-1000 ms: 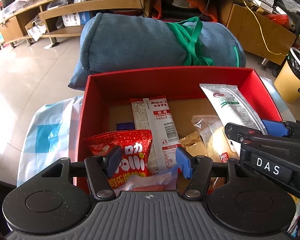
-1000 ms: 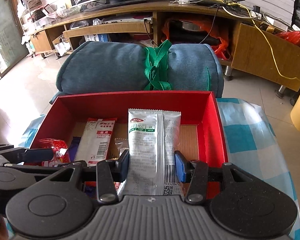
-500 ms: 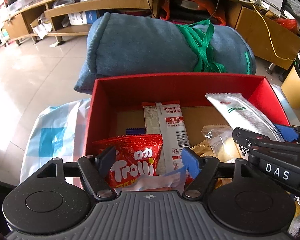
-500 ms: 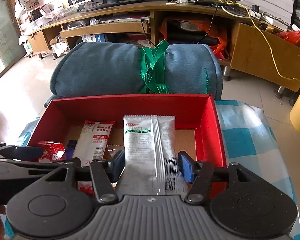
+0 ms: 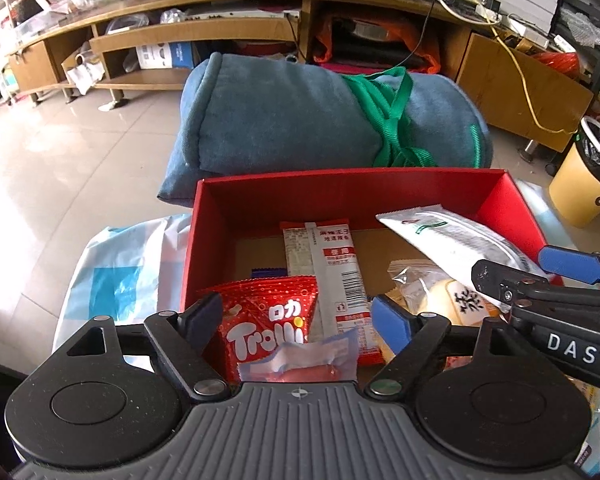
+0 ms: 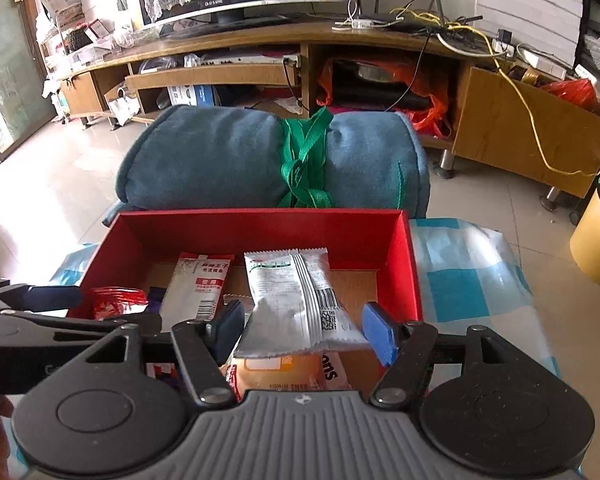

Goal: Organize snacks
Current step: 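Open both grippers to release the packets into the red box, then withdraw both grippers from the red box toward the remaining snacks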

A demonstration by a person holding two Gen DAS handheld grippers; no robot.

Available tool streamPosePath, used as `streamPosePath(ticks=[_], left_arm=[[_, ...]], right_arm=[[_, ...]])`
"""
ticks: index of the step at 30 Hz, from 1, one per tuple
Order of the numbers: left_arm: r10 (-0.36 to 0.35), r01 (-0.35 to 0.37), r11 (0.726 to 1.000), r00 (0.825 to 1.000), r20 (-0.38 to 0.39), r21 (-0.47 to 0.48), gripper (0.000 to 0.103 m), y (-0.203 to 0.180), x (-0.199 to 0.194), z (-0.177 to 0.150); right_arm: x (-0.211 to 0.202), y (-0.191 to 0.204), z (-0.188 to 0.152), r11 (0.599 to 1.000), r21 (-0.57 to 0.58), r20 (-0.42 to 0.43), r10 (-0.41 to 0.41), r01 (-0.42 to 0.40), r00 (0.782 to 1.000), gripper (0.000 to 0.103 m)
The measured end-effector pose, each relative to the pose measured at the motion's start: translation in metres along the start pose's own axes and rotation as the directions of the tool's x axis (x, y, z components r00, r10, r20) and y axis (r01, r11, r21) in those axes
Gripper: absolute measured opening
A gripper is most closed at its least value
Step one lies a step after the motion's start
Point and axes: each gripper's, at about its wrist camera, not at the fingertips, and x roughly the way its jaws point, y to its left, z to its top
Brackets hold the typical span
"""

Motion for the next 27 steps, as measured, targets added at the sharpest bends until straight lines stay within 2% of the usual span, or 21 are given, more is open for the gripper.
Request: streamPosePath(ticks=[8, 14, 21, 24, 27], left_arm=[[-0.038, 0.037, 0.999, 0.999, 0.02, 0.028, 0.088, -0.01, -0.016, -0.007], [-0.087, 0.085, 0.994, 0.996, 0.019, 0.062, 0.088, -0.024, -0.026, -0.014], [-0.19, 0.196, 0.974, 0.98, -0.058, 0.117, 0.088, -0.058, -0.03, -0.041], [-0.223, 0.236, 0.962, 0.969, -0.105, 0.135, 0.088, -0.074, -0.026, -0.053], [-0.225, 0.242, 0.959, 0.966, -0.125, 0.147, 0.088, -0.082, -0.024, -0.059]], right_arm=[[-0.03, -0.013, -0.009, 1.0, 0.017, 0.018, -0.013, 0.012, 1.0, 0.064], [-0.045, -0.037, -0.027, 0.997, 0.038, -0.01, -0.066, 0.066, 0.998, 0.064], [-0.053, -0.077, -0.047, 0.987, 0.096, -0.078, -0.121, 0.129, 0.99, 0.064], [-0.047, -0.086, -0.057, 0.988, 0.098, -0.125, -0.108, 0.121, 0.986, 0.064], [-0.035, -0.089, -0.064, 0.993, 0.083, -0.178, -0.07, 0.086, 0.982, 0.065]])
